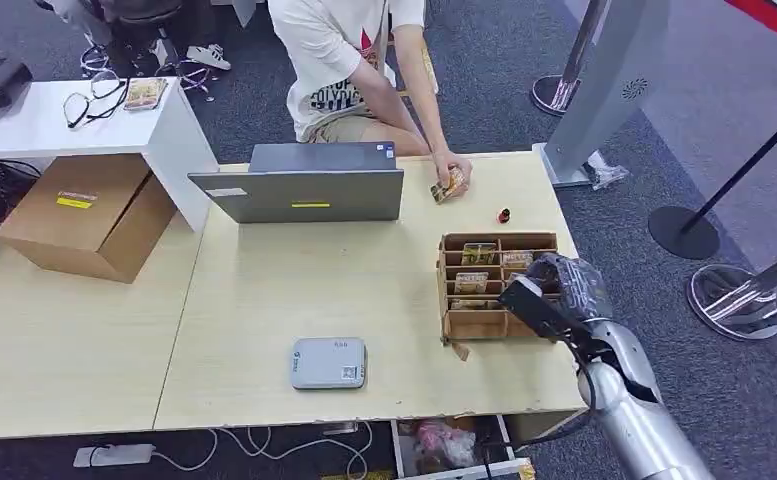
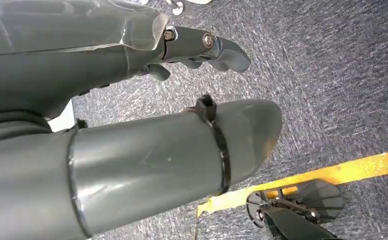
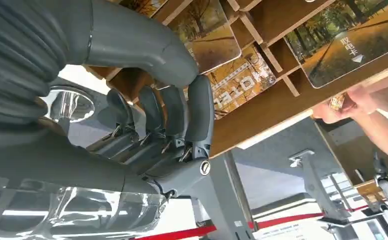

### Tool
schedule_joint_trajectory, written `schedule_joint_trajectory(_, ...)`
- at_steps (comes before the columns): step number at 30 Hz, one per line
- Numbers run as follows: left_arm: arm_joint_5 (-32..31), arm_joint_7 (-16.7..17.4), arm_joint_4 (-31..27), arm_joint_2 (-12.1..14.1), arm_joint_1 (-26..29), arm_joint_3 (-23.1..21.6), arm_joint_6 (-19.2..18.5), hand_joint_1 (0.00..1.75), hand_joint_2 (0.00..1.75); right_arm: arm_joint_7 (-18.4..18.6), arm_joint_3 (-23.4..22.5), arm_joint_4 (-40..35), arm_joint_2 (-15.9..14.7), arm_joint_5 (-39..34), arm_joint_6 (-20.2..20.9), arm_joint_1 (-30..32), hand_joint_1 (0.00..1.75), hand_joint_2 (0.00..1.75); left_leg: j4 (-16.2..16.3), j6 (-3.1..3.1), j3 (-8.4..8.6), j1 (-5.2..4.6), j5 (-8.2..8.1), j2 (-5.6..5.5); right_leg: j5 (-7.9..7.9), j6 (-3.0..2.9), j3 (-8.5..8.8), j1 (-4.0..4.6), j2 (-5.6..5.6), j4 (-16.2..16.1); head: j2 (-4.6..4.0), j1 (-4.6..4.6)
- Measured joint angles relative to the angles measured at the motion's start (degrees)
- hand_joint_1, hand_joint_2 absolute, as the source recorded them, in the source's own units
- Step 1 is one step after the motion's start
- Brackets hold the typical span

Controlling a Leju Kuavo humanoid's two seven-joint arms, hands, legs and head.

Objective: Pass the card to the sensor for recognition and then transmit it.

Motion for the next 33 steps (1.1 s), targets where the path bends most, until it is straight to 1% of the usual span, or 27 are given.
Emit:
schedule_joint_trajectory(2, 0.0, 0.0, 0.0, 0.0, 0.0, 0.0, 0.0, 0.0, 0.0, 0.1, 0.0, 0.0, 0.0, 0.0, 0.4, -0.2, 1.47, 1.75, 0.0, 0.0, 0.0, 0.0, 0.0, 0.0, 0.0, 0.0, 0.0, 0.0, 0.0, 0.0, 0.0, 0.0)
schedule_joint_trajectory(3, 0.0, -0.1, 0.0, 0.0, 0.0, 0.0, 0.0, 0.0, 0.0, 0.1, 0.0, 0.0, 0.0, 0.0, 0.5, -0.3, 1.43, 1.75, 0.0, 0.0, 0.0, 0.0, 0.0, 0.0, 0.0, 0.0, 0.0, 0.0, 0.0, 0.0, 0.0, 0.0)
schedule_joint_trajectory(10, 0.0, -0.4, 0.0, 0.0, 0.0, 0.0, 0.0, 0.0, 0.0, 0.3, 0.2, 0.0, 0.0, 0.1, 0.9, -0.8, 1.45, 1.75, 0.0, 0.0, 0.0, 0.0, 0.0, 0.0, 0.0, 0.0, 0.01, 0.0, 0.0, 0.0, 0.0, 0.0)
schedule_joint_trajectory(22, -0.2, -0.6, 0.0, 0.0, 0.0, 0.0, 0.0, 0.0, 0.0, 0.3, 0.7, -0.4, 0.0, -0.4, 1.8, -2.1, 1.41, 1.75, 0.0, 0.0, -0.01, 0.0, 0.01, 0.0, 0.0, 0.0, 0.01, 0.0, -0.01, 0.0, 0.0, 0.0)
schedule_joint_trajectory(23, -0.3, -0.6, 0.0, 0.0, 0.0, 0.0, -0.1, 0.0, 0.0, 0.3, 0.7, -0.5, 0.0, -0.5, 1.8, -2.2, 1.45, 1.75, 0.0, 0.0, -0.01, 0.0, 0.01, 0.0, 0.0, 0.0, 0.01, 0.0, -0.01, 0.0, 0.0, 0.02)
schedule_joint_trajectory(24, -0.5, -0.6, 0.0, 0.0, 0.0, 0.0, -0.1, 0.0, 0.0, 0.3, 0.7, -0.6, 0.0, -0.7, 1.9, -2.2, 1.41, 1.75, 0.0, 0.0, -0.01, 0.0, 0.01, 0.0, 0.0, 0.0, 0.01, 0.0, -0.01, 0.0, 0.0, 0.0)
schedule_joint_trajectory(26, -0.6, -0.6, 0.0, 0.0, 0.0, -0.1, -0.3, 0.0, 0.0, 0.3, 0.7, -0.9, 0.0, -0.8, 1.9, -2.2, 1.45, 1.75, 0.0, 0.0, -0.01, 0.0, 0.01, 0.0, 0.0, 0.0, 0.01, 0.0, -0.01, 0.0, 0.0, 0.0)
schedule_joint_trajectory(30, -0.9, -0.5, 0.0, 0.0, 0.0, -0.2, -0.5, 0.0, 0.0, 0.3, 0.5, -1.5, 0.0, -1.2, 2.0, -2.2, 1.41, 1.75, 0.0, 0.0, 0.0, 0.0, 0.01, 0.0, 0.0, 0.0, 0.01, 0.0, -0.01, 0.0, 0.0, 0.0)
schedule_joint_trajectory(33, -1.2, -0.5, 0.0, 0.0, 0.0, -0.5, -0.7, 0.0, 0.0, 0.3, 0.4, -2.2, -0.2, -1.3, 2.2, -2.3, 1.45, 1.75, 0.0, 0.0, -0.01, 0.0, 0.01, 0.0, 0.0, 0.0, 0.01, 0.0, -0.01, 0.0, 0.0, 0.0)
